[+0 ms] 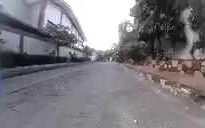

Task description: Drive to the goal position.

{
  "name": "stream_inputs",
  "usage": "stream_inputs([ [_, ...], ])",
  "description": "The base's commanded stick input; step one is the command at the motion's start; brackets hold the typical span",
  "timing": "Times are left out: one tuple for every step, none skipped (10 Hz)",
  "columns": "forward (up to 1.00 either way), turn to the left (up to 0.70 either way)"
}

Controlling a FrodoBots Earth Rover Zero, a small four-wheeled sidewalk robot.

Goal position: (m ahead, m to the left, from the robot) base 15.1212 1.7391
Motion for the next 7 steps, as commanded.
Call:
stream_inputs([
  [1.00, -0.40],
  [1.00, -0.33],
  [1.00, 0.04],
  [1.00, 0.04],
  [1.00, 0.01],
  [1.00, 0.02],
  [1.00, 0.14],
])
